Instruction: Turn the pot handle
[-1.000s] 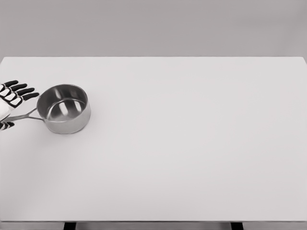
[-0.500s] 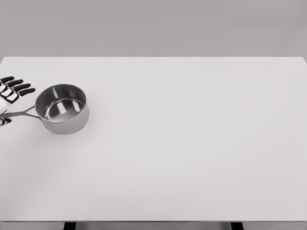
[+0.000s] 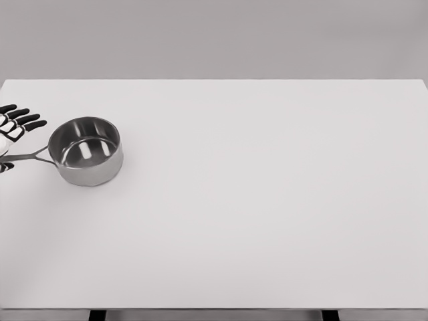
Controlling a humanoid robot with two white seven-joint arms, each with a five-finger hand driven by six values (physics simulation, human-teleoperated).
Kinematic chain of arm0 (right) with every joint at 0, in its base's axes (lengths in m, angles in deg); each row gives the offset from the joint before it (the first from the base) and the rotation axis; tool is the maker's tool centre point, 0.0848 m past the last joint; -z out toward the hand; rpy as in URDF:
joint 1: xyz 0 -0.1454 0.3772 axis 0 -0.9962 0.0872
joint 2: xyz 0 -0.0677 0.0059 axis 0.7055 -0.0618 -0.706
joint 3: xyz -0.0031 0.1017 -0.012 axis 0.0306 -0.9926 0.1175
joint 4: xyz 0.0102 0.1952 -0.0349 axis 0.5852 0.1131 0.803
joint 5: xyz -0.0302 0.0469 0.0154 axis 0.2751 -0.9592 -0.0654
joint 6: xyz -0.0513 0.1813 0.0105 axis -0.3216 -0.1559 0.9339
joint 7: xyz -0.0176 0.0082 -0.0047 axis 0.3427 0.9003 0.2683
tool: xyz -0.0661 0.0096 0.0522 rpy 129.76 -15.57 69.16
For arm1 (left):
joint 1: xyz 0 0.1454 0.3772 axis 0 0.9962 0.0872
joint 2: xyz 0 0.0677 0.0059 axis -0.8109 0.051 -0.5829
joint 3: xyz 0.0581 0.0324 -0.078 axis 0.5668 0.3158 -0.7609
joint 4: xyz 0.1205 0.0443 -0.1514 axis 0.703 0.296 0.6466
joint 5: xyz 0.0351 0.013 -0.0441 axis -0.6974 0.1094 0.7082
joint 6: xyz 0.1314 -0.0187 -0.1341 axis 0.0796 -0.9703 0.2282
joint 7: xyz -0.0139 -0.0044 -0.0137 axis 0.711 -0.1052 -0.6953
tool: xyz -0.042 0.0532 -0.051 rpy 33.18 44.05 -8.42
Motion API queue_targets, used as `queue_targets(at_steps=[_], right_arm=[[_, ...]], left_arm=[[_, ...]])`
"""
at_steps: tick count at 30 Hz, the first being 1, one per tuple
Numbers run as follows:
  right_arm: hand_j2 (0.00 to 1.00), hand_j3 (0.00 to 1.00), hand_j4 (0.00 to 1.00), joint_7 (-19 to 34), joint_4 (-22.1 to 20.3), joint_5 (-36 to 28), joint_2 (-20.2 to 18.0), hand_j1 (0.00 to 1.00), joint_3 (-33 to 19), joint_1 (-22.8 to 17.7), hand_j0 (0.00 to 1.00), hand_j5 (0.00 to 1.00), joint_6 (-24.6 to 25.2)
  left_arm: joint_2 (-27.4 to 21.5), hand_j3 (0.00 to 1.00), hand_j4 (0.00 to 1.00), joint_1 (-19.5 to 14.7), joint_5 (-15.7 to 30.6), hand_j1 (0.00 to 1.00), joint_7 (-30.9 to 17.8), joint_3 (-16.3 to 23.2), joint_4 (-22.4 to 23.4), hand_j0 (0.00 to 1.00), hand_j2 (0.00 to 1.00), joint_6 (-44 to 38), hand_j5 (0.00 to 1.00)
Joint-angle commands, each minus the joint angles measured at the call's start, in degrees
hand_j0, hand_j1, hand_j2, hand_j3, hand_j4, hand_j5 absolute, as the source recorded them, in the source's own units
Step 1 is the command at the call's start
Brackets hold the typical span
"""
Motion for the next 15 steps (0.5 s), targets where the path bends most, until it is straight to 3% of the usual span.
queue_targets(at_steps=[1, 15], right_arm=[[1.0, 1.0, 1.0, 0.0, 0.0, 0.0, 0.0, 1.0, 0.0, 0.0, 1.0, 1.0, 0.0], [1.0, 1.0, 1.0, 0.1, 0.1, 0.0, 0.0, 1.0, 0.0, 0.0, 1.0, 1.0, 0.0]], left_arm=[[0.2, 1.0, 1.0, 0.0, 0.3, 1.0, 0.0, 0.0, 0.4, 1.0, 1.0, 0.1, 1.0], [1.2, 1.0, 1.0, -1.8, -0.9, 1.0, 0.0, 0.2, 1.5, 1.0, 1.0, 0.1, 1.0]])
